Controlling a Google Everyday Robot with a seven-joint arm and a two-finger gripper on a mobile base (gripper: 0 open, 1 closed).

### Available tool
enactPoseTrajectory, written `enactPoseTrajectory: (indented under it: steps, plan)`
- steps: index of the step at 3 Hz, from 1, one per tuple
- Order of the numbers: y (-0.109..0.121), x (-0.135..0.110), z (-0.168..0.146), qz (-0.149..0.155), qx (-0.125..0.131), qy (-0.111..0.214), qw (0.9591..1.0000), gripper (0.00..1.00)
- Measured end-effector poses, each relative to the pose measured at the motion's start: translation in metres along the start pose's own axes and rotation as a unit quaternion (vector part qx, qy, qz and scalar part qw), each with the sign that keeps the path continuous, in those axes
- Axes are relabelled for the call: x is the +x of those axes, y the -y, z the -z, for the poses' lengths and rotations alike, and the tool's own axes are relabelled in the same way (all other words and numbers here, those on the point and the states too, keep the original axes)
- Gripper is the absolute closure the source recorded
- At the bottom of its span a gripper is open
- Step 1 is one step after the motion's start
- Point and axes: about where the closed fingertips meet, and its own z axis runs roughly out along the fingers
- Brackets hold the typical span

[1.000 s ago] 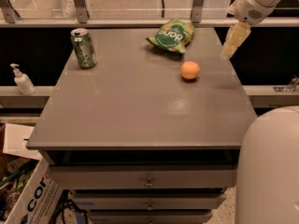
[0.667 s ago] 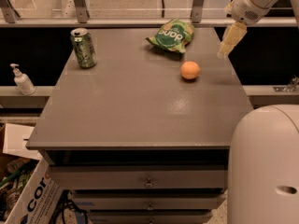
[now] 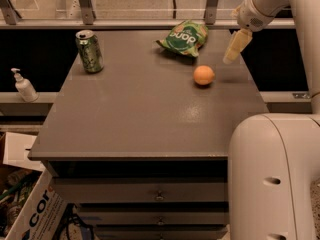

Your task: Pick green rice chip bag

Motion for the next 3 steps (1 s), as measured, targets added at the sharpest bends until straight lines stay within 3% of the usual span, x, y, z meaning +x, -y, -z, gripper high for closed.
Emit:
enactPoseTrajectory:
  steps: [3]
  plan:
    - [0.002,-0.031,-0.037,-0.06,-0.013,0.028,0.9977,0.0]
